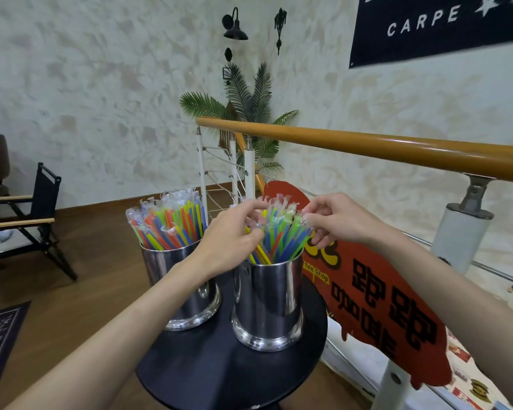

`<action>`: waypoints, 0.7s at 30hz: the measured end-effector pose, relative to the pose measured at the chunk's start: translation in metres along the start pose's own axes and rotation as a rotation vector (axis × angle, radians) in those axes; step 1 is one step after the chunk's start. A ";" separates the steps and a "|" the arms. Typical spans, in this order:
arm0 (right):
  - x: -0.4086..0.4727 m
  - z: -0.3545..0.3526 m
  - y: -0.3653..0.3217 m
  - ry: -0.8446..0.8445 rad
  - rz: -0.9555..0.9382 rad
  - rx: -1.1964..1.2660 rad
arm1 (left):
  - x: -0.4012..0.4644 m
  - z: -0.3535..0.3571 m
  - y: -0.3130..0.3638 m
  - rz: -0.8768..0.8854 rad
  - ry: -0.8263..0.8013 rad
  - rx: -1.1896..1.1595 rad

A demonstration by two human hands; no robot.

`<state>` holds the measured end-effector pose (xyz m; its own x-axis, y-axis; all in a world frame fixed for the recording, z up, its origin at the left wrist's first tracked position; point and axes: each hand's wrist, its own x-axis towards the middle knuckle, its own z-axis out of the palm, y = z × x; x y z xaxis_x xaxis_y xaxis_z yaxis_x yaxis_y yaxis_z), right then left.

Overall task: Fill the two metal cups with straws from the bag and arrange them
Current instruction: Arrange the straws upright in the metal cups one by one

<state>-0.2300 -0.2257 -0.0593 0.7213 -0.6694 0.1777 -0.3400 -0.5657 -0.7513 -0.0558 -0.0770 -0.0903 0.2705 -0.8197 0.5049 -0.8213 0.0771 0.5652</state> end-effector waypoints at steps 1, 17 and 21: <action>-0.001 0.000 0.000 -0.006 0.001 0.002 | 0.000 0.000 0.001 -0.014 -0.002 -0.009; -0.011 -0.007 -0.007 -0.289 -0.067 -0.040 | -0.007 0.003 -0.001 0.078 -0.081 0.014; -0.009 -0.016 -0.005 -0.268 -0.133 -0.100 | -0.009 0.011 -0.010 0.124 0.004 -0.003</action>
<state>-0.2445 -0.2248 -0.0466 0.8922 -0.4433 0.0860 -0.2804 -0.6931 -0.6641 -0.0554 -0.0766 -0.1075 0.1692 -0.8015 0.5736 -0.8471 0.1792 0.5003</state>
